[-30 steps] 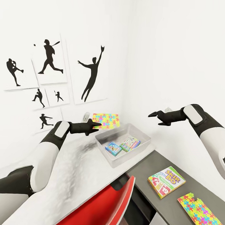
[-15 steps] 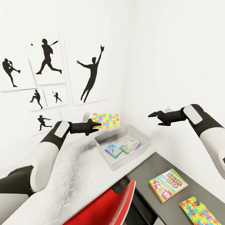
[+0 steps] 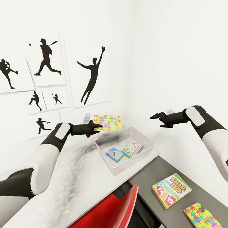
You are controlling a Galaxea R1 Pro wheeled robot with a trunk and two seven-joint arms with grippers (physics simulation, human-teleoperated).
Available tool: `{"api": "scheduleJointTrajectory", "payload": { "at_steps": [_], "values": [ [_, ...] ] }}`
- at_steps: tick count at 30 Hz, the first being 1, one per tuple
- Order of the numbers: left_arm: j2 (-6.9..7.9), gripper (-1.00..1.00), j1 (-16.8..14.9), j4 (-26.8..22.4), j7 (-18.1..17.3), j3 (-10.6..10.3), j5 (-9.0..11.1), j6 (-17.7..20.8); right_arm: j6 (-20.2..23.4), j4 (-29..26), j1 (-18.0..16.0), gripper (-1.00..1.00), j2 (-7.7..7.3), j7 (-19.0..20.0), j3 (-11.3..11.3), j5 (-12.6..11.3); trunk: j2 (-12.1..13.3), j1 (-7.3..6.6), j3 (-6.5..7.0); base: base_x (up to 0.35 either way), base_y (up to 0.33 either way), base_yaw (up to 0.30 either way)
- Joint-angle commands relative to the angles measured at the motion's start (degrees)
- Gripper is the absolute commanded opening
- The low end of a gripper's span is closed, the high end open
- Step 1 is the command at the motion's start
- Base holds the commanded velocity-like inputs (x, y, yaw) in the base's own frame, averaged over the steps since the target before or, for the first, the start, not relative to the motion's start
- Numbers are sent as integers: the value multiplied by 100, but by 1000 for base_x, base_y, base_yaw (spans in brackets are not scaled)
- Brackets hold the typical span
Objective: Put all the toys in the child's room - the three board games (two on the bed and one on the table), the two jigsaw puzzles on the table, and the tennis ball on the table - inside the toy box on the table in the child's room.
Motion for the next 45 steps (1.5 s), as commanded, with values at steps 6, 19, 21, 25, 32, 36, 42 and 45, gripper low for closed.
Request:
{"api": "scheduleJointTrajectory", "payload": {
  "at_steps": [6, 19, 21, 25, 32, 36, 42, 45],
  "values": [
    [-8, -100, -8, -1, -36, 47, -60, 34, 5, 0, -8, 100, -5, 60, 32, 49, -14, 4, -14, 10, 0, 0],
    [-8, -100, -8, -1, -42, 47, -60, 26, 5, -2, -6, 100, 15, 64, 43, 51, -14, 4, -14, 76, 0, 0],
    [-8, -100, -8, -1, -42, 47, -60, 26, 5, -4, -5, 100, 11, 62, 46, 51, -14, 4, -14, 6, 0, 0],
    [-8, -100, -8, -1, -41, 47, -60, 27, 5, -2, -3, 100, -1, 64, 44, 50, -14, 4, -14, 2, 0, 0],
    [-8, -100, -8, -1, -42, 47, -60, 26, 5, -2, 0, 100, -6, 66, 36, 43, -14, 4, -14, 0, 0, 0],
    [-8, -100, -8, -1, -42, 47, -60, 26, 5, -3, 0, 100, -5, 66, 40, 43, -14, 4, -14, 0, 0, 0],
    [-8, -100, -8, -1, -42, 47, -60, 26, 5, 0, 1, 100, -6, 67, 26, 42, -14, 4, -14, 0, 0, 0],
    [-8, -100, -8, -1, -42, 38, -60, 26, 5, 0, 1, 100, -7, 67, 24, 42, -14, 4, -14, 0, 0, 0]
  ]
}}
